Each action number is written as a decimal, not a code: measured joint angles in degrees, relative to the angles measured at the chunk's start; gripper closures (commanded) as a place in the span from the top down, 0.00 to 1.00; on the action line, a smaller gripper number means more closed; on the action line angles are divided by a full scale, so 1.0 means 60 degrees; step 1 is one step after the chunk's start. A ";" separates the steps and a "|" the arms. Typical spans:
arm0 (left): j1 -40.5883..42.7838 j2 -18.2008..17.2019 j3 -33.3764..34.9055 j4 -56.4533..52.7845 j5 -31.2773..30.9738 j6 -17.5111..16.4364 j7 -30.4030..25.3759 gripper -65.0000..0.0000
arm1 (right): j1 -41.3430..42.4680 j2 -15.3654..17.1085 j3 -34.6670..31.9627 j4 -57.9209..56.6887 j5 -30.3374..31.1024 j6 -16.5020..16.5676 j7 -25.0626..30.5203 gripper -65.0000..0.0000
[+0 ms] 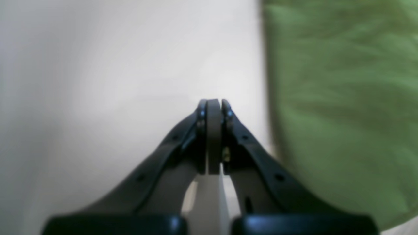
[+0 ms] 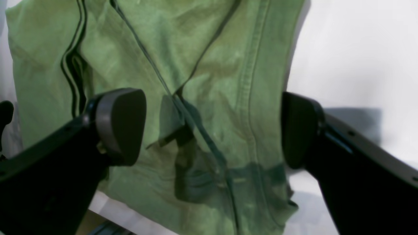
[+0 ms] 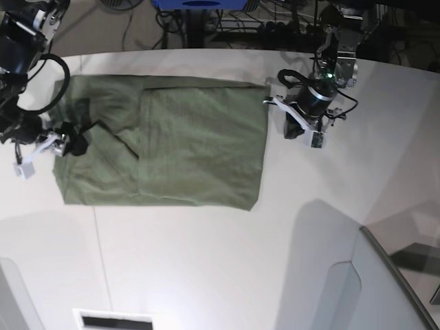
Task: Layout the t-shirt on the table in an organized manner, then fold the t-shirt properly
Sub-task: 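Grasp the shirt's short ends with both grippers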
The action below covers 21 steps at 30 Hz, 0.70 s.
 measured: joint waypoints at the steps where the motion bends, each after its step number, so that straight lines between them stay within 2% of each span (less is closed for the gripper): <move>1: -0.0029 0.0015 0.0138 -0.0026 0.0000 0.0000 0.0015 0.00 | -0.0015 0.0004 -0.0047 0.0000 0.0000 0.0000 0.0022 0.89; 5: -0.0572 0.0036 0.0477 -0.0426 -0.0004 0.0007 0.0029 0.00 | 0.0004 0.0051 -0.0998 0.0062 0.0036 -0.0004 -0.0124 0.89; 9: -0.1162 0.0018 0.0943 -0.0965 -0.0007 0.0033 -0.0029 0.00 | -0.0029 -0.0266 -0.1140 0.0124 0.0189 0.0055 0.0000 0.89; 14: -0.1654 0.0317 0.1100 -0.1574 -0.0033 0.0036 -0.0168 0.00 | -0.0080 -0.0273 -0.1162 0.0124 0.0251 0.0076 0.0051 0.88; 21: -0.2218 0.0648 0.1443 -0.2248 -0.0036 0.0055 -0.0361 0.00 | -0.0120 -0.0335 -0.1166 0.0106 0.0171 0.0040 -0.0022 0.58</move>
